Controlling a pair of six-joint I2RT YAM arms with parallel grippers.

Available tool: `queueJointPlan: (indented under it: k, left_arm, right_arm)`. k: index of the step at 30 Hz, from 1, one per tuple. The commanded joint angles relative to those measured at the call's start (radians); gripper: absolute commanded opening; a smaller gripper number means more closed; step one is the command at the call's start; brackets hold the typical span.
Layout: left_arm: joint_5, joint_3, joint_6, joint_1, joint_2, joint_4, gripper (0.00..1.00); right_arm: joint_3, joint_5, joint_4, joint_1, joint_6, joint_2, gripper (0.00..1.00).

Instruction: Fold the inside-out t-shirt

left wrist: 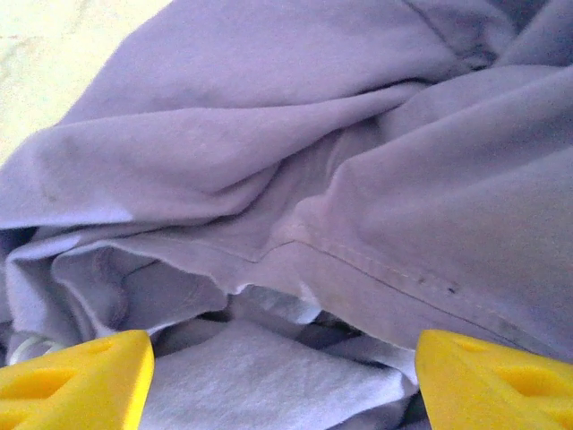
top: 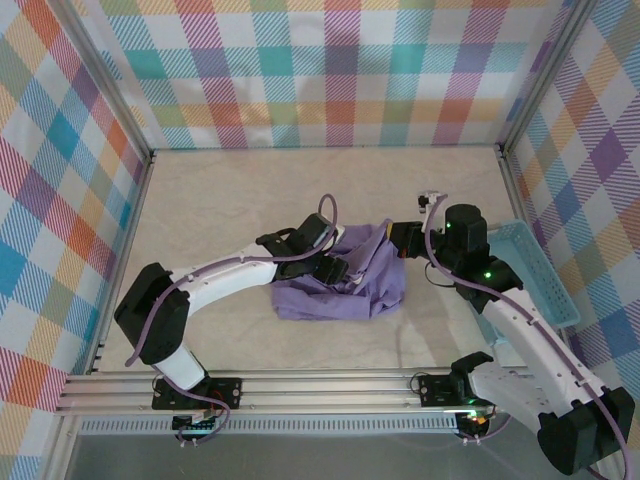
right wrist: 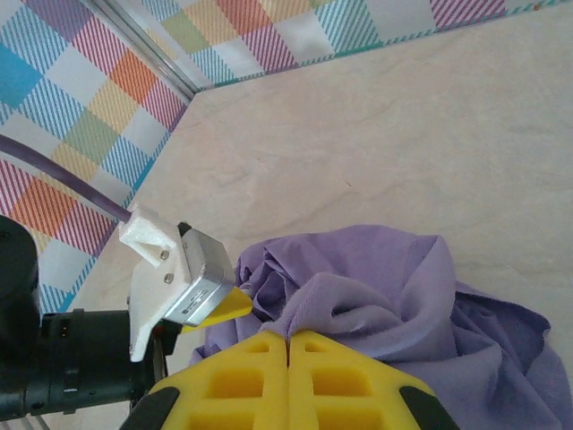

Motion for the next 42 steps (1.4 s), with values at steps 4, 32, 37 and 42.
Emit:
queueJointPlan:
  k: [4,32,37,42]
  left_arm:
    - [0.07,0.019,0.094,-0.005,0.045,0.019,0.71]
    - [-0.236,0.067,0.028,-0.002,0.024,0.137,0.0]
    - [-0.252,0.058,-0.017,0.013,-0.095,0.119,0.0]
    - [-0.319,0.11,-0.085,0.029,-0.259,0.016,0.0]
  right_arm:
    - [-0.013,0.023,0.013,-0.002,-0.015,0.004,0.0]
    - [-0.03,0.09,-0.014,-0.004,-0.047,0.025,0.0]
    - [0.002,0.123,-0.032,-0.006,-0.051,0.05,0.0]
    - [0.106,0.126,-0.067,-0.026,-0.068,0.1,0.0]
